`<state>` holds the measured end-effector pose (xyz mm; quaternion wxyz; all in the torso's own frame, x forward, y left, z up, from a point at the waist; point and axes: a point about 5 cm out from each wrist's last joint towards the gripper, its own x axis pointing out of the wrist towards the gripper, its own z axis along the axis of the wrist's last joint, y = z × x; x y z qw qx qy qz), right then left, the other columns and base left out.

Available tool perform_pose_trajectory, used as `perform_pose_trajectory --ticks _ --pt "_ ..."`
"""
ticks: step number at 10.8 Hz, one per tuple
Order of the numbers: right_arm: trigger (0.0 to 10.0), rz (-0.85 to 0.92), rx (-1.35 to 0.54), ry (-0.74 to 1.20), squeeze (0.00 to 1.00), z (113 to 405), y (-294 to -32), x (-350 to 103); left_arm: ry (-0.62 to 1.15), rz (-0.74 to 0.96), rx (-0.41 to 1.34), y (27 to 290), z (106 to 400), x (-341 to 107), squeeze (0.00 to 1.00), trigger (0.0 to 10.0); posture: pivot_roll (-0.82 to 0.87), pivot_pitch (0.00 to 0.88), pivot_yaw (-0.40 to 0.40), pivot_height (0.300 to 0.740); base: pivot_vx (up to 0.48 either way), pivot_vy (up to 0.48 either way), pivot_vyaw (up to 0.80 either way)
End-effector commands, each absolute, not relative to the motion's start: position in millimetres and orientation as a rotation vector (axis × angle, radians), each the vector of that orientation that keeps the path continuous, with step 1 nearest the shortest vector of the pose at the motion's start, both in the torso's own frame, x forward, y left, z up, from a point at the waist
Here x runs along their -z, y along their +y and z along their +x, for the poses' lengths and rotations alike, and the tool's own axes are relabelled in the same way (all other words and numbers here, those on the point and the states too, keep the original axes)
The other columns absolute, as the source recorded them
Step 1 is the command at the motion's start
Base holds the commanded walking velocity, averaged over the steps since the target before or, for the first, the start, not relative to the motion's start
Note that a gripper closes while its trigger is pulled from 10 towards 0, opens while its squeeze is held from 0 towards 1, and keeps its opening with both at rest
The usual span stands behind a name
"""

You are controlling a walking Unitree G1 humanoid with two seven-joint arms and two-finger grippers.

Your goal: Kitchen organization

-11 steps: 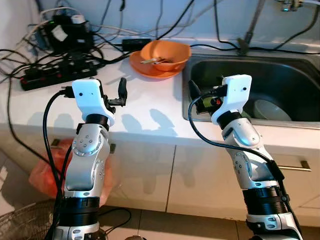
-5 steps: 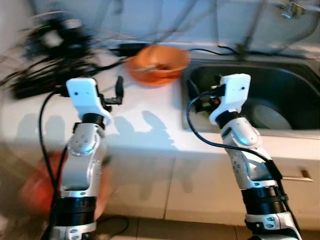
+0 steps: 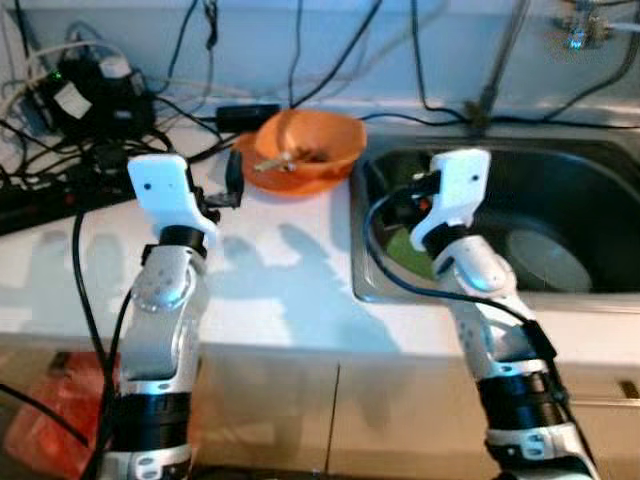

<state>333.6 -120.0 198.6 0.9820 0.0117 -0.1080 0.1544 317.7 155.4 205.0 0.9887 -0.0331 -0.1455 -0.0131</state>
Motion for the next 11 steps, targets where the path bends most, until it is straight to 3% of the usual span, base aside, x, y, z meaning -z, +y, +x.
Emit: perform_pose_trajectory --ticks 1,6,11 --pt "10.0 0.019 -0.293 -0.222 0.00 334.2 -124.9 -199.6 -0.312 -0.069 0.039 151.1 316.6 -209.3 0.00 10.0 0.12 0.000 0.027 0.740 0.000 0.000 0.00" --pt "10.0 0.023 -0.295 -0.224 0.00 333.7 -124.7 -200.8 -0.235 -0.054 -0.029 164.0 325.0 -199.5 0.00 10.0 0.11 0.000 0.030 0.740 0.000 0.000 0.00" --pt "10.0 0.030 -0.295 -0.197 0.00 329.5 -124.7 -195.5 -0.131 -0.074 0.011 157.4 329.6 -186.0 0.00 10.0 0.11 0.018 0.039 0.740 0.000 0.000 0.00"
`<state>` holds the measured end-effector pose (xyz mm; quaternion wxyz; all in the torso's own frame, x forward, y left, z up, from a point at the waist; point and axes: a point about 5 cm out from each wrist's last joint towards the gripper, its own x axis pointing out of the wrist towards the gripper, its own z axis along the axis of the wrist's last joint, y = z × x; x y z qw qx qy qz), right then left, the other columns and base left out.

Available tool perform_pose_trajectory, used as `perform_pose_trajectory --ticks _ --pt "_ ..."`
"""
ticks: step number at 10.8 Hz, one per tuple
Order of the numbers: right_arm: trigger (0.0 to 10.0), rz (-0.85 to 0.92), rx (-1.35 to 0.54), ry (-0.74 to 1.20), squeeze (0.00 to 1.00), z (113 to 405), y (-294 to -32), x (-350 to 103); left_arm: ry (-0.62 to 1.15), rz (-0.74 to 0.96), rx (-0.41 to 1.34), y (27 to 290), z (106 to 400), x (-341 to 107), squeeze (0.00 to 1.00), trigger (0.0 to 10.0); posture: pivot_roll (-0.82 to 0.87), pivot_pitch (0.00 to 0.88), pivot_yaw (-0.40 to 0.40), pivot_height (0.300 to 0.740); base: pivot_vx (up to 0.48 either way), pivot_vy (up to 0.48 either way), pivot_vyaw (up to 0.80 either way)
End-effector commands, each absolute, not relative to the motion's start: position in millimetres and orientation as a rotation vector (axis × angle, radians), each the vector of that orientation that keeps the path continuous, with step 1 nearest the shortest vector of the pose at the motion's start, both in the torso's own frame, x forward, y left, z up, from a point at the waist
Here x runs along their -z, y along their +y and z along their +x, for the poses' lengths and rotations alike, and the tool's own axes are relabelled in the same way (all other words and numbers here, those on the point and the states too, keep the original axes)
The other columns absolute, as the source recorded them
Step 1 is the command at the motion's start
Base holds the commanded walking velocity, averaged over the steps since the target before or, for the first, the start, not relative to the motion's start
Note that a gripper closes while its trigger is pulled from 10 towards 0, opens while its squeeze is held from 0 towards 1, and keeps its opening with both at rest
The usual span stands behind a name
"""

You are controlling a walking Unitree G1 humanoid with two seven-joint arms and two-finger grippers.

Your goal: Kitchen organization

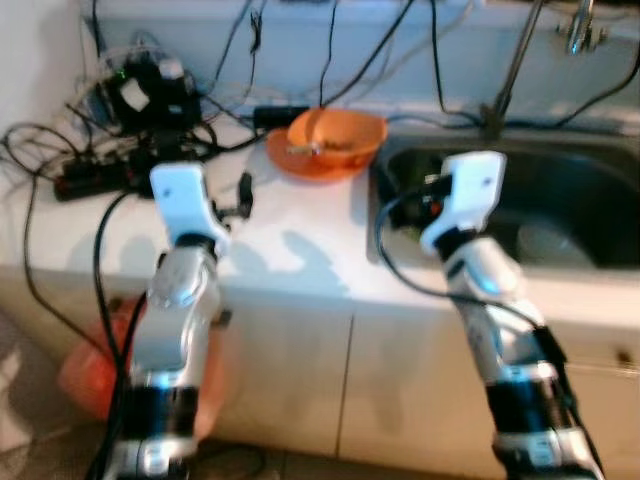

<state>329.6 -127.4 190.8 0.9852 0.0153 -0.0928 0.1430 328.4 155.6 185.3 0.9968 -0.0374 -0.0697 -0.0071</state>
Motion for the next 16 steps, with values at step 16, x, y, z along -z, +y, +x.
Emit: perform_pose_trajectory --ticks 16 --pt "10.0 0.021 -0.289 -0.183 0.00 323.1 -125.7 -192.3 -0.130 -0.101 0.056 153.0 315.8 -183.9 0.00 10.0 0.11 0.048 0.030 0.740 0.250 0.000 0.00"
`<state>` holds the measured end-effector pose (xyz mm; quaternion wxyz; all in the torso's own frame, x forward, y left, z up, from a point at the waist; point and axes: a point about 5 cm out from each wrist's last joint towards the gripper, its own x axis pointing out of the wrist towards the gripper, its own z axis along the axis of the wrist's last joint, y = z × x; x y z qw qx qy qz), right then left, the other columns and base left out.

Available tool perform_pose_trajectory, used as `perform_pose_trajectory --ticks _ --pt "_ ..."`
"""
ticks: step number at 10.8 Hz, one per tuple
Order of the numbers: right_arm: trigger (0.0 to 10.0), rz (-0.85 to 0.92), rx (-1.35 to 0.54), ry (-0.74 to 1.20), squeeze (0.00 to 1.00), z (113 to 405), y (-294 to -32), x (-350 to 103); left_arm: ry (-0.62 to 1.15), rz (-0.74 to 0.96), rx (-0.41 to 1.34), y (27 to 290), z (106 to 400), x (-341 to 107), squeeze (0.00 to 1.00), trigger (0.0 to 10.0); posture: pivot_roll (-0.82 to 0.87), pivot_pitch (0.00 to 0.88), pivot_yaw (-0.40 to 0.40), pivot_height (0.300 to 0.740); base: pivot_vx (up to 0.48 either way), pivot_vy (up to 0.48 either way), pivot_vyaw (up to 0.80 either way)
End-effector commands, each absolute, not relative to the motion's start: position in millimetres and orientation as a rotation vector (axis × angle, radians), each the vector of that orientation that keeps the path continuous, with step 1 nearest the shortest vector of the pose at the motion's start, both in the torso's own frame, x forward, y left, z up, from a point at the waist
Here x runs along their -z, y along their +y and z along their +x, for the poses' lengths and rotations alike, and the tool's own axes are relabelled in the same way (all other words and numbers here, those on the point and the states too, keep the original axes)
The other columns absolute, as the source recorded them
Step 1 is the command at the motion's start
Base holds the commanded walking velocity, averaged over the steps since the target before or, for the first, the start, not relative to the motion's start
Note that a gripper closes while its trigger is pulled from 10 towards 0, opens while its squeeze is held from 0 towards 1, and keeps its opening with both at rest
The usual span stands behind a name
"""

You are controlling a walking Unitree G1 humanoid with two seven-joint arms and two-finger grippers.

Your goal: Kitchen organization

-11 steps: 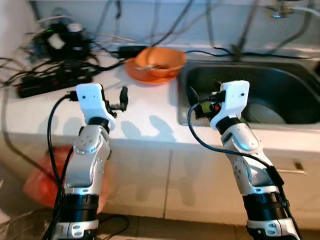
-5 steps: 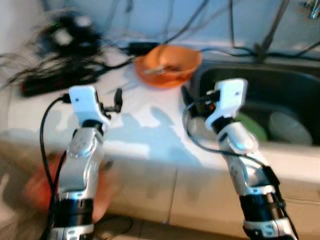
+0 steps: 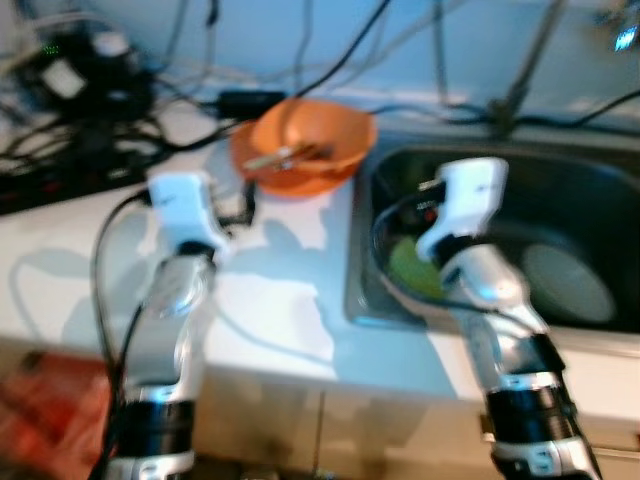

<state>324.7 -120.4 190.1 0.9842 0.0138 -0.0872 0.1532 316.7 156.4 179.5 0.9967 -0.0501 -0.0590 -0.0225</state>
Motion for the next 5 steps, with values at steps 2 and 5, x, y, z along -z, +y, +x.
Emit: perform_pose_trajectory --ticks 2,5 --pt "10.0 0.022 -0.288 -0.177 0.00 322.5 -126.4 -191.1 -0.118 -0.106 0.054 152.9 313.5 -181.3 0.00 10.0 0.11 0.055 0.030 0.740 0.000 0.000 0.00" --pt "10.0 0.022 -0.292 -0.171 0.00 322.4 -125.4 -190.4 -0.097 -0.099 0.057 153.2 314.8 -179.4 0.00 10.0 0.11 0.059 0.032 0.740 0.000 0.000 0.00"
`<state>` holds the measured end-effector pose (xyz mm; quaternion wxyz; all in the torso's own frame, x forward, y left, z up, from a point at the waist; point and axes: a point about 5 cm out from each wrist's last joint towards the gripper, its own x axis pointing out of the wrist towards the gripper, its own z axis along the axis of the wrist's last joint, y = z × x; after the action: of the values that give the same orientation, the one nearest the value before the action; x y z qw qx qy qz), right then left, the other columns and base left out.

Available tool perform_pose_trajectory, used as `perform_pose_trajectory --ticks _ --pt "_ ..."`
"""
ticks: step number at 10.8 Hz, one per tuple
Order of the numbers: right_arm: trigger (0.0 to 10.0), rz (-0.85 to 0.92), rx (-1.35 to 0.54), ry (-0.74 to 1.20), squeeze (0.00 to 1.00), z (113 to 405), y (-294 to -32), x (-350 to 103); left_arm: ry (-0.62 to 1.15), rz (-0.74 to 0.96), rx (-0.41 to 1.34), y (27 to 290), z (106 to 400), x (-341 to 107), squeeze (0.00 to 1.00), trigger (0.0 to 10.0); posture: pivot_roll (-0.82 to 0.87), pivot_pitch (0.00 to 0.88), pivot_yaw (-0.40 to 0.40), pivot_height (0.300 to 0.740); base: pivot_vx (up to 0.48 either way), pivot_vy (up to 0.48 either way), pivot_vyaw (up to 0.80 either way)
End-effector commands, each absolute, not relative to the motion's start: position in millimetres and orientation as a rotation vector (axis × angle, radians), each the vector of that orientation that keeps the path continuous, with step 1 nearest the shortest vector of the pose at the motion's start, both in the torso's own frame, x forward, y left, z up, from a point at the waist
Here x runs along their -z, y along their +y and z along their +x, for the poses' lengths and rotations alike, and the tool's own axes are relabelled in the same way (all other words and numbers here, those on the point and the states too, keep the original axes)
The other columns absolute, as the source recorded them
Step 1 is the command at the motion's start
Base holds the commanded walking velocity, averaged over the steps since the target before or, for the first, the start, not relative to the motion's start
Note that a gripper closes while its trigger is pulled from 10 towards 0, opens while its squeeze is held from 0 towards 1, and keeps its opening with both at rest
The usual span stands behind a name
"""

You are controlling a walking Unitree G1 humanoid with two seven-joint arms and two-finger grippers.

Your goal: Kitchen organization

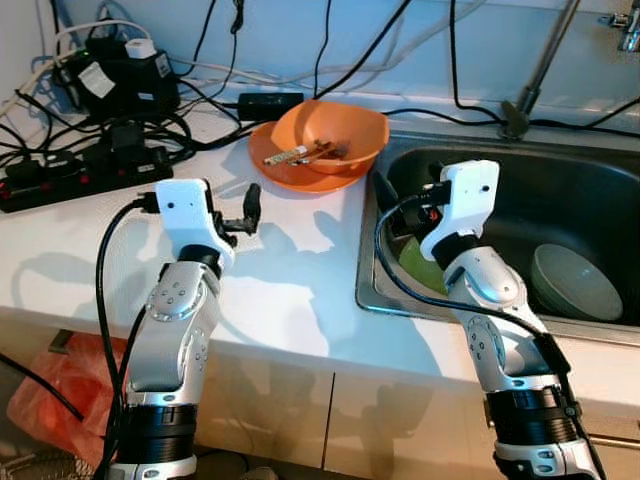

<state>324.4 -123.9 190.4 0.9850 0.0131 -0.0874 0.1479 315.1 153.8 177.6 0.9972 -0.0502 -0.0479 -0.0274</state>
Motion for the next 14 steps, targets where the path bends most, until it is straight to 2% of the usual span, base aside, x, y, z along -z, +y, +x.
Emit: perform_pose_trajectory --ticks 1,5,9,11,14 --pt "10.0 0.023 -0.291 -0.167 0.00 322.3 -125.7 -190.0 -0.094 -0.098 0.056 154.2 315.7 -179.8 0.00 10.0 0.11 0.060 0.034 0.740 0.000 0.000 0.00" --pt "10.0 0.027 -0.296 -0.154 0.00 319.3 -124.5 -187.6 -0.019 -0.053 0.141 143.2 324.1 -170.3 0.00 10.0 0.11 0.077 0.033 0.740 0.000 0.000 0.00" --pt "10.0 0.033 -0.297 -0.107 0.00 303.9 -127.3 -181.5 -0.041 0.013 0.218 133.0 337.3 -184.0 0.00 10.0 0.09 0.162 0.063 0.740 0.000 0.000 0.00" --pt "10.0 0.042 -0.291 -0.080 0.00 296.2 -127.3 -175.5 -0.041 0.023 0.221 136.9 338.1 -187.5 0.00 10.0 0.10 0.188 0.080 0.740 0.000 0.000 0.00" --pt "10.0 0.089 -0.420 -0.013 0.00 282.2 -118.4 -176.4 0.006 0.015 0.210 135.3 351.5 -185.2 0.00 10.0 0.09 0.226 0.090 0.740 0.000 0.000 0.00"
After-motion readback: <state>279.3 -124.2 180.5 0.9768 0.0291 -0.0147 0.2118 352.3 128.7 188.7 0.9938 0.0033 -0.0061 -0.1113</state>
